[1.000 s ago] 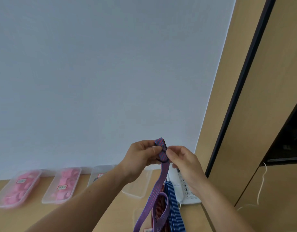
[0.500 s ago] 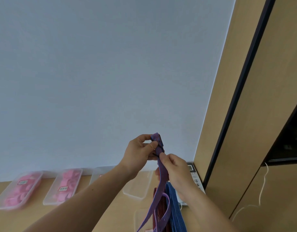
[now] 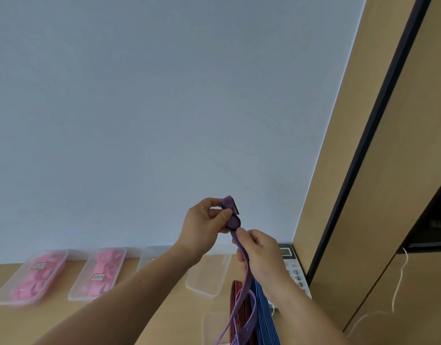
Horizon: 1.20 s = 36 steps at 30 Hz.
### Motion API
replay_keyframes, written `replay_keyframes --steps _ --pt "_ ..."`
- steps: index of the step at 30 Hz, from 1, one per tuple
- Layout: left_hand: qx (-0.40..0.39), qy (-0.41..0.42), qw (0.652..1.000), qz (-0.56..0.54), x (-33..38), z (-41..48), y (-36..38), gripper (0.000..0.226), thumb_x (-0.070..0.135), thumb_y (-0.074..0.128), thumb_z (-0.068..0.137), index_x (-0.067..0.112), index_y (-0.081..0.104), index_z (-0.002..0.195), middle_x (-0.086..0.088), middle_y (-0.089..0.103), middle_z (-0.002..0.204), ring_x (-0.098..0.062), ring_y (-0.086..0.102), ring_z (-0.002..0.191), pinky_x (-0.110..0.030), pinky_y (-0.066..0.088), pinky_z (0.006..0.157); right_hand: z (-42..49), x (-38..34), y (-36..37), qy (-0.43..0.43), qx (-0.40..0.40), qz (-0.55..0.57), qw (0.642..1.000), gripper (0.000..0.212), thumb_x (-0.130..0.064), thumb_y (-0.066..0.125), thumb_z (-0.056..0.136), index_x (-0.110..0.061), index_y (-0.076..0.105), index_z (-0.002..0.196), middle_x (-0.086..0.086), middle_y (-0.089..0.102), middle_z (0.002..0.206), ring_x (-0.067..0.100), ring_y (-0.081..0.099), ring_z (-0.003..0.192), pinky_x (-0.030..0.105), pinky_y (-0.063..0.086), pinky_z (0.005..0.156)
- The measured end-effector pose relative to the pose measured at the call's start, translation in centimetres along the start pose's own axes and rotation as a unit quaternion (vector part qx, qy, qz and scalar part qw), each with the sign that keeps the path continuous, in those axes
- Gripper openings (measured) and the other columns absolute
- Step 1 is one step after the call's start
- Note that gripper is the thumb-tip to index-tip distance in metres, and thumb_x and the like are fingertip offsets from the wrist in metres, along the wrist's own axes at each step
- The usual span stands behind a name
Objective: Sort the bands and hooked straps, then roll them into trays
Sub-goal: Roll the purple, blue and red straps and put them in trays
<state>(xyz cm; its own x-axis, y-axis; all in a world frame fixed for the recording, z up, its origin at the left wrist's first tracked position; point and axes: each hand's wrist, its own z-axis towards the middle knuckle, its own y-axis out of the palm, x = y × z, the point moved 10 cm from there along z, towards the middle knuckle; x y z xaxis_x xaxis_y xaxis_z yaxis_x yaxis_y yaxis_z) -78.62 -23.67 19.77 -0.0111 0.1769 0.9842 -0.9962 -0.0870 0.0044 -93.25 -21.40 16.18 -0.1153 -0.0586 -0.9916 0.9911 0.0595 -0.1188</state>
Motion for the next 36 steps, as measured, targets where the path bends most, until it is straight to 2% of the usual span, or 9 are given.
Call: replay_keyframes --steps 9,13,16,20,25,27,30,33,36 --pt "-0.044 0.030 0.998 0.025 0.2 0.4 0.7 0.013 0.005 0.059 0.096 0.013 0.062 0.105 -0.009 0.077 0.084 -0.023 0.073 0.079 -0.039 0.060 0.079 0.5 0.3 -0.2 0.011 0.002 -0.024 1.000 0.037 -0.029 0.055 0.099 -0.002 0.062 0.074 -0.001 0.057 0.048 0.015 0.044 0.040 0.025 0.036 0.045" --pt "-0.072 0.093 0.985 0.124 1.0 -0.1 1.1 0.021 0.002 0.058 0.095 0.020 0.065 0.103 0.001 0.077 0.084 -0.011 0.072 0.079 -0.025 0.056 0.077 0.7 0.1 -0.5 0.028 0.011 -0.009 0.999 0.040 -0.027 0.054 0.098 -0.007 0.054 0.064 0.001 0.055 0.048 0.017 0.041 0.039 0.026 0.034 0.045" --pt "-0.079 0.218 0.938 0.257 2.3 -1.5 1.8 0.020 0.007 0.059 0.096 0.020 0.069 0.108 0.010 0.076 0.090 -0.006 0.071 0.083 -0.024 0.054 0.078 0.9 -0.2 -0.3 0.058 0.015 0.072 0.996 0.044 -0.033 0.050 0.101 -0.008 0.053 0.065 0.003 0.048 0.048 0.016 0.033 0.036 0.026 0.027 0.043" --pt "-0.060 0.359 0.861 0.354 4.1 -3.3 2.2 0.027 0.002 0.059 0.092 0.011 0.071 0.114 0.005 0.075 0.091 -0.016 0.070 0.075 -0.030 0.054 0.068 0.9 0.0 0.1 0.077 0.012 0.130 0.988 0.051 -0.052 0.051 0.096 -0.008 0.062 0.072 0.002 0.046 0.052 0.013 0.027 0.040 0.025 0.022 0.043" --pt "-0.088 0.473 0.780 0.400 5.3 -4.7 3.3 0.038 -0.013 0.051 0.081 0.003 0.070 0.110 -0.005 0.074 0.097 -0.020 0.068 0.073 -0.032 0.056 0.060 0.7 0.4 -0.1 0.058 0.043 0.137 0.988 0.043 -0.041 0.062 0.093 -0.002 0.063 0.074 0.002 0.050 0.055 0.009 0.032 0.041 0.020 0.026 0.040" --pt "-0.091 0.451 0.801 0.384 4.6 -4.2 2.9 0.044 -0.018 0.057 0.079 0.003 0.069 0.116 -0.004 0.073 0.111 -0.018 0.072 0.094 -0.027 0.058 0.076 0.7 0.2 -0.3 0.042 0.058 0.141 0.987 0.040 -0.038 0.063 0.093 -0.009 0.058 0.066 0.003 0.050 0.056 0.009 0.032 0.041 0.020 0.027 0.041" --pt "-0.096 0.292 0.907 0.287 2.3 -2.1 1.6 0.041 -0.002 0.053 0.094 0.012 0.063 0.131 0.006 0.066 0.128 -0.002 0.060 0.120 -0.017 0.045 0.101 0.6 -0.2 -0.6 0.015 0.082 0.137 0.987 0.038 -0.034 0.061 0.095 -0.010 0.057 0.065 0.002 0.055 0.054 0.007 0.037 0.041 0.019 0.030 0.044" --pt "-0.079 0.097 0.982 0.139 0.2 -0.3 0.8 0.029 0.020 0.049 0.101 0.026 0.066 0.125 0.022 0.067 0.122 0.010 0.056 0.116 -0.007 0.040 0.096 0.3 -0.1 -0.6 -0.003 0.095 0.132 0.987 0.035 -0.033 0.060 0.096 -0.009 0.058 0.070 0.000 0.060 0.055 0.008 0.038 0.042 0.018 0.032 0.044" --pt "-0.045 -0.012 0.997 0.058 -0.9 0.2 0.6 0.018 0.029 0.057 0.098 0.032 0.072 0.108 0.018 0.073 0.106 0.001 0.063 0.101 -0.018 0.050 0.093 0.0 0.2 -0.1 -0.021 0.098 0.142 0.985 0.032 -0.031 0.058 0.097 -0.007 0.060 0.075 0.000 0.061 0.056 0.009 0.037 0.043 0.018 0.031 0.044"
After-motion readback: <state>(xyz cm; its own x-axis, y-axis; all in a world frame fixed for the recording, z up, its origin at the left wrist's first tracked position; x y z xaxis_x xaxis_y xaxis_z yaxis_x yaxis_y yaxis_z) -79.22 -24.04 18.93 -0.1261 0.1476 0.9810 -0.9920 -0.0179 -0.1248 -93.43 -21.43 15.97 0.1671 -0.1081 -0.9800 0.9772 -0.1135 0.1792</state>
